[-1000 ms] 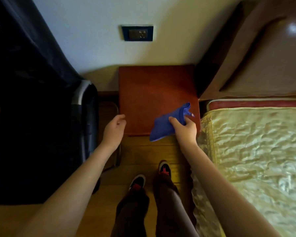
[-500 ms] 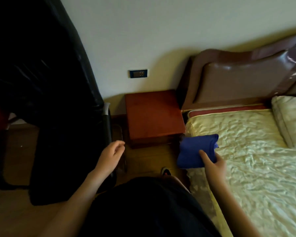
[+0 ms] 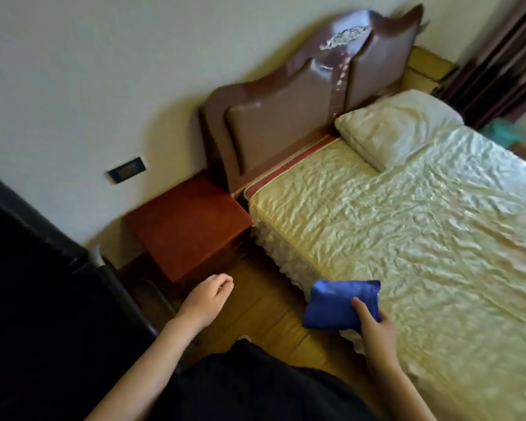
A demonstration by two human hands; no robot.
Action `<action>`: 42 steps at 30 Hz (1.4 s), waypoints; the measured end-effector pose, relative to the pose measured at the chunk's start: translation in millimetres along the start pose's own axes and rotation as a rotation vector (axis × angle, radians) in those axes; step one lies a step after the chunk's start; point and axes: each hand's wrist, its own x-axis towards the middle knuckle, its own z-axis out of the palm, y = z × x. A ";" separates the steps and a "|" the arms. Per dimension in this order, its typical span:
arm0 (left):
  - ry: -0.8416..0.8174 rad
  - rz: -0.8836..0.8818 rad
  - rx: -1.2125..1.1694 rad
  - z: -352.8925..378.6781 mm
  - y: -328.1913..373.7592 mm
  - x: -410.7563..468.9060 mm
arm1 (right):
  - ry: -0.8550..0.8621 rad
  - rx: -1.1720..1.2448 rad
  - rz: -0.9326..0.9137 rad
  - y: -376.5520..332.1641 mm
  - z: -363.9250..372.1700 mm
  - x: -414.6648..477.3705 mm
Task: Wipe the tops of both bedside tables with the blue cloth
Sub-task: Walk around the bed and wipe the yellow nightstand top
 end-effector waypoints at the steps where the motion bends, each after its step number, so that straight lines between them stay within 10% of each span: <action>1: -0.019 0.059 0.042 3.2 16.2 10.1 | 0.029 0.039 -0.015 -0.4 -12.7 -7.7; 11: -0.409 0.499 0.291 146.3 143.7 -19.0 | 0.605 0.326 0.049 111.6 -187.4 -163.5; 22: -0.813 0.610 0.510 333.5 182.5 -147.6 | 1.284 0.702 0.440 294.1 -269.7 -356.5; 42: -1.050 0.846 0.740 671.4 458.2 -240.9 | 1.440 0.796 0.465 357.5 -598.5 -289.1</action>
